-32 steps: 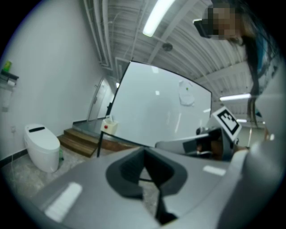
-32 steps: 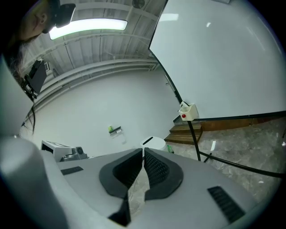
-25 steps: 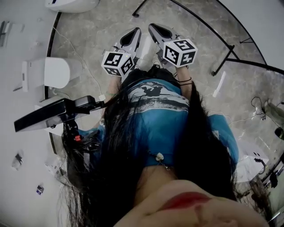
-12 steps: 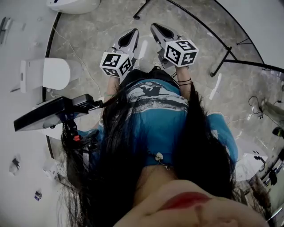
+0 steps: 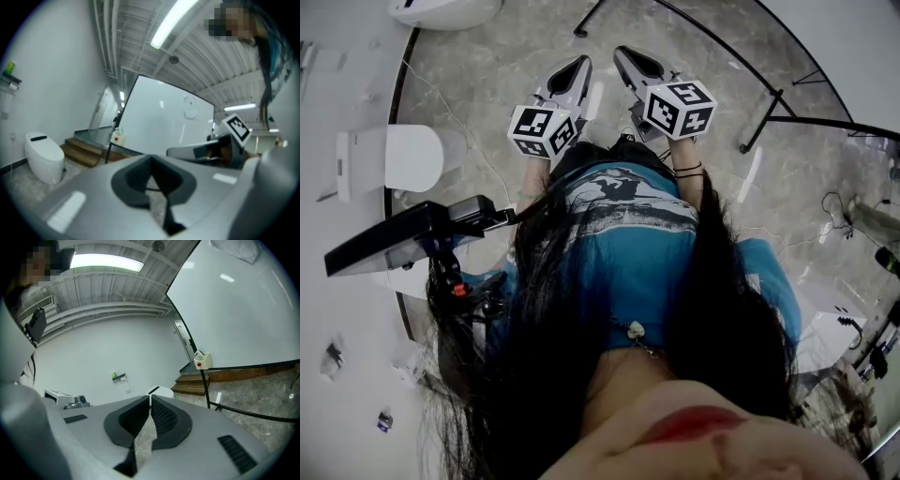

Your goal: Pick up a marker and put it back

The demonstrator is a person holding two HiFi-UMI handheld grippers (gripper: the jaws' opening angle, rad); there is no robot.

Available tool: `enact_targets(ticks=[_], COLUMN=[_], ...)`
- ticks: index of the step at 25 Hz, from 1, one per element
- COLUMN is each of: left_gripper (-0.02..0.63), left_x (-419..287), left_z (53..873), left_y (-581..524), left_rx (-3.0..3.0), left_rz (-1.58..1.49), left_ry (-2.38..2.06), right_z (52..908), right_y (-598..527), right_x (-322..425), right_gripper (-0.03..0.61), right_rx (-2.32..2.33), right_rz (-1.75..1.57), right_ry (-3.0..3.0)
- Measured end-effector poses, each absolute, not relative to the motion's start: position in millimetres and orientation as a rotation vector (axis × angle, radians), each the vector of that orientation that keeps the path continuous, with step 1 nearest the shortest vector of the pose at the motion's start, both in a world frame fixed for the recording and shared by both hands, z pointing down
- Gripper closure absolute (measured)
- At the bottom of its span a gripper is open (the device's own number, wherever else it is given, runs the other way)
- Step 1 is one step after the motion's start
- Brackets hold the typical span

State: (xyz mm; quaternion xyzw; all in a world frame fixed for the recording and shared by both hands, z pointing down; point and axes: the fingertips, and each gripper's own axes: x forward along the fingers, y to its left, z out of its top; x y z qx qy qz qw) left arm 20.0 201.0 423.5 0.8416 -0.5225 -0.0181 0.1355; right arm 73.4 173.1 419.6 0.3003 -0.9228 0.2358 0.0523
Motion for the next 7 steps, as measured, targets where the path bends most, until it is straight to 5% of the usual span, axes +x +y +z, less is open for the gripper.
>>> enact_targets(ticks=[7], left_gripper=[0.614], left_x=[25.6], left_z=[426.3], left_y=[200.1], left_rx=[2.44], left_rz=[-0.054], left_ry=[-1.52], right_z=[420.3], right_y=[168.6], right_x=[85.8], right_gripper=[0.557], right_rx=[0.944], right_rz=[0.711], right_ry=[-2.809])
